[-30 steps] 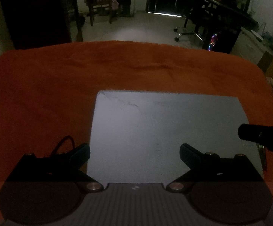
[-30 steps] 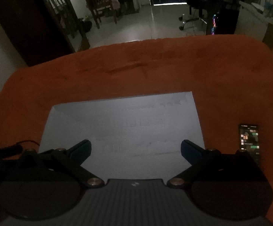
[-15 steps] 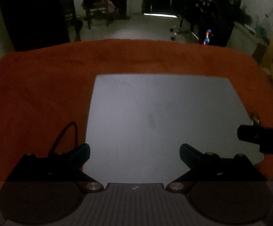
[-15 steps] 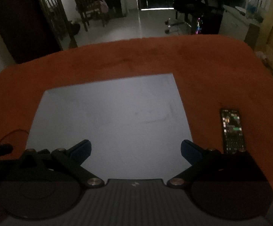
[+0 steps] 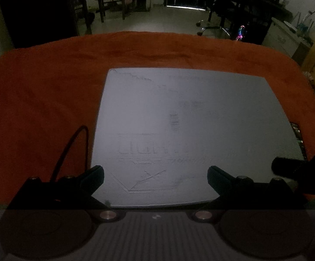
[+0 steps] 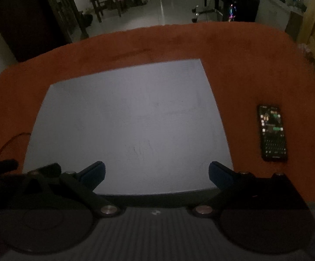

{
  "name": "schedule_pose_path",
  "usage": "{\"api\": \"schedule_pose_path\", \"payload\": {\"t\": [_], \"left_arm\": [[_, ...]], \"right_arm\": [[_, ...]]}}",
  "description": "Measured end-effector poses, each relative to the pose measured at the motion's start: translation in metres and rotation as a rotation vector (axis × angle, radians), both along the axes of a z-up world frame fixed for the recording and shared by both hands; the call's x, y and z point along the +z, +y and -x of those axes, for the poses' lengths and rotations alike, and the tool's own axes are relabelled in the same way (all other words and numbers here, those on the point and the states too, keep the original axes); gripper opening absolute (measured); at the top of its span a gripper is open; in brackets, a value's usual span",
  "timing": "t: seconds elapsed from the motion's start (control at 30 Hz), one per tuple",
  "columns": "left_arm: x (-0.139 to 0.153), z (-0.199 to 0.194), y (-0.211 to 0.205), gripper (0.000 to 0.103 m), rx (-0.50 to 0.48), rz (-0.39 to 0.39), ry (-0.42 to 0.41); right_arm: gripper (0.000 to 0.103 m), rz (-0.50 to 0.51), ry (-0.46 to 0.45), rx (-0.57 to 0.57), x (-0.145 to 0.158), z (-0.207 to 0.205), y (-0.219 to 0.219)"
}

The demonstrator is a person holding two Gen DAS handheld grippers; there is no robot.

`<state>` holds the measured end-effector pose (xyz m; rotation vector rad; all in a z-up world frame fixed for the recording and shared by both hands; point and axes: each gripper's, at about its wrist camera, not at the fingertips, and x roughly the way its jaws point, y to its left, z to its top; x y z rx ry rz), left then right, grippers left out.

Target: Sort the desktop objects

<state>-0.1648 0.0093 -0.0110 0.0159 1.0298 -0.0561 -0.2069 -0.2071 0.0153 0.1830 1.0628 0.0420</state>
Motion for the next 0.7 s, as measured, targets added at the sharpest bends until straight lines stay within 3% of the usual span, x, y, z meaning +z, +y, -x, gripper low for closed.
{"api": "schedule_pose_path", "payload": {"t": [0.7], "left_arm": [[-0.0083, 0.0040, -0.0011, 0.103, -0.004, -0.006, -0.009]], "right_arm": [[0.103, 0.010, -0.001, 0.024, -0.0070, 0.0057, 0.0088]]}}
